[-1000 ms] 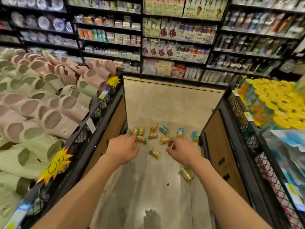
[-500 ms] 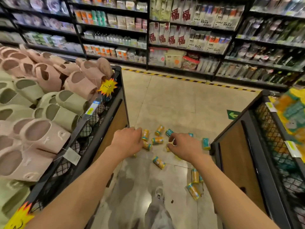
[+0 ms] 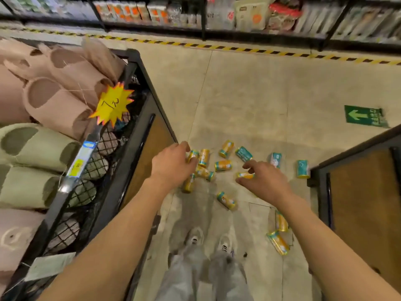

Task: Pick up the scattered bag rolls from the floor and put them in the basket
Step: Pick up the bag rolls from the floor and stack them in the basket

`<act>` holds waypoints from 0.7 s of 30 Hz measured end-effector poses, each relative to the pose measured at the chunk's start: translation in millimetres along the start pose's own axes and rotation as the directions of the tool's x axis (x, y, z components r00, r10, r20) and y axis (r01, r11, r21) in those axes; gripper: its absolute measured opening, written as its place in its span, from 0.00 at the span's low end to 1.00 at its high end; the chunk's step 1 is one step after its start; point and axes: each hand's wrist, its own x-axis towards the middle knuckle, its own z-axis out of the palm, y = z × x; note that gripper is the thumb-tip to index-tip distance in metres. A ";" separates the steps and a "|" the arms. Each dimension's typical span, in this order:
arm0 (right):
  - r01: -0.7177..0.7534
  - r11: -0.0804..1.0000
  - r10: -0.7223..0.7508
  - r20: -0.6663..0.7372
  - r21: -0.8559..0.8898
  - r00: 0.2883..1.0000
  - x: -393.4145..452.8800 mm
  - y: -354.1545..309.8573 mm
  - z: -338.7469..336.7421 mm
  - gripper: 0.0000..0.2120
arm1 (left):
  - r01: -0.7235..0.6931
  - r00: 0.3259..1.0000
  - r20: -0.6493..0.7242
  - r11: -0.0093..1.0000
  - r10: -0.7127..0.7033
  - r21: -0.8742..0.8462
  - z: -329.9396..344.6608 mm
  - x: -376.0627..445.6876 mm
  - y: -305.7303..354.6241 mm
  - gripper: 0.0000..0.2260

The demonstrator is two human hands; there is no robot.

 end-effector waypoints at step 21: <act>-0.111 0.990 0.118 0.083 -0.087 0.989 350.1 205.4 514.0 0.39 | 0.317 0.921 0.225 0.948 -0.317 0.040 599.8 211.2 -244.1 0.38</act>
